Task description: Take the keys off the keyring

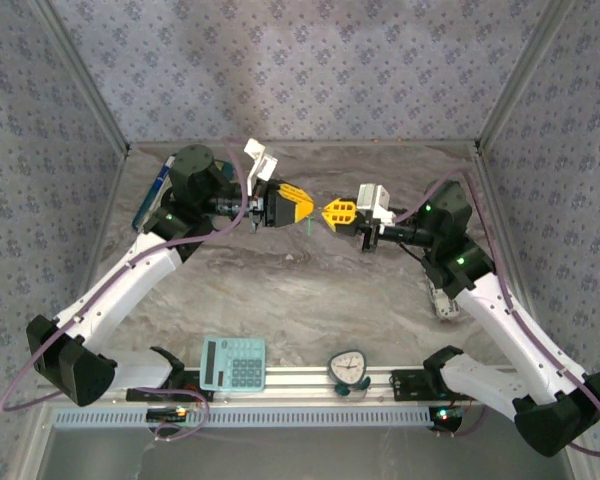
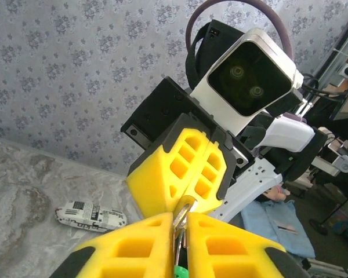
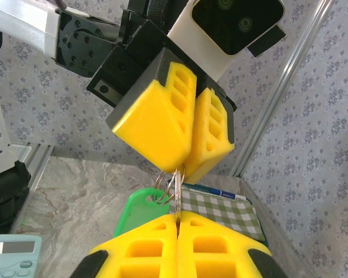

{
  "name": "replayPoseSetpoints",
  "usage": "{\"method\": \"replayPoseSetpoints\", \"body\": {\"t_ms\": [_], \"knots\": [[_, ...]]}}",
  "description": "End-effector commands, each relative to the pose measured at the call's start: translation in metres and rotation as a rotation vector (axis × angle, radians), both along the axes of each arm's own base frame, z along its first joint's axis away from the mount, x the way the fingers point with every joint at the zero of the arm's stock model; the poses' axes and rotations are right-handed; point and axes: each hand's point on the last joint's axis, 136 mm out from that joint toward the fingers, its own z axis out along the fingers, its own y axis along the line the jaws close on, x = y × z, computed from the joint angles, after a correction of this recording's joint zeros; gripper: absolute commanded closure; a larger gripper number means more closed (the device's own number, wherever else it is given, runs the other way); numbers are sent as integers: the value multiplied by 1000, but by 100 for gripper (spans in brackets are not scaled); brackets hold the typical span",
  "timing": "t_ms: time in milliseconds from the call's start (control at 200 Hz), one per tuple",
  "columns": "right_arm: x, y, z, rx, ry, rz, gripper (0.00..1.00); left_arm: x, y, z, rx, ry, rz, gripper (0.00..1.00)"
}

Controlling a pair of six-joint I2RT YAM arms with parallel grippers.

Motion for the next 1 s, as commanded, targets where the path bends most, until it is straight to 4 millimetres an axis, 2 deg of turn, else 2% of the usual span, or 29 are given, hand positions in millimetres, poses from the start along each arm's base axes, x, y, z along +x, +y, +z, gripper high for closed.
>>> {"method": "replayPoseSetpoints", "body": {"t_ms": [0,50,240,545,994], "knots": [[0,-4,15,20,-35,-28,100,-10,1,14,-23,-45,-38,94],[0,-4,14,21,-38,-33,100,-10,2,14,-24,-45,-35,100],[-3,-6,11,12,-77,-59,100,-3,5,18,-43,-37,0,100],[-11,2,-12,-74,-95,-55,100,9,11,23,-78,-13,52,100],[-14,5,-23,-107,-138,-70,100,12,13,30,-112,2,63,100]]}}
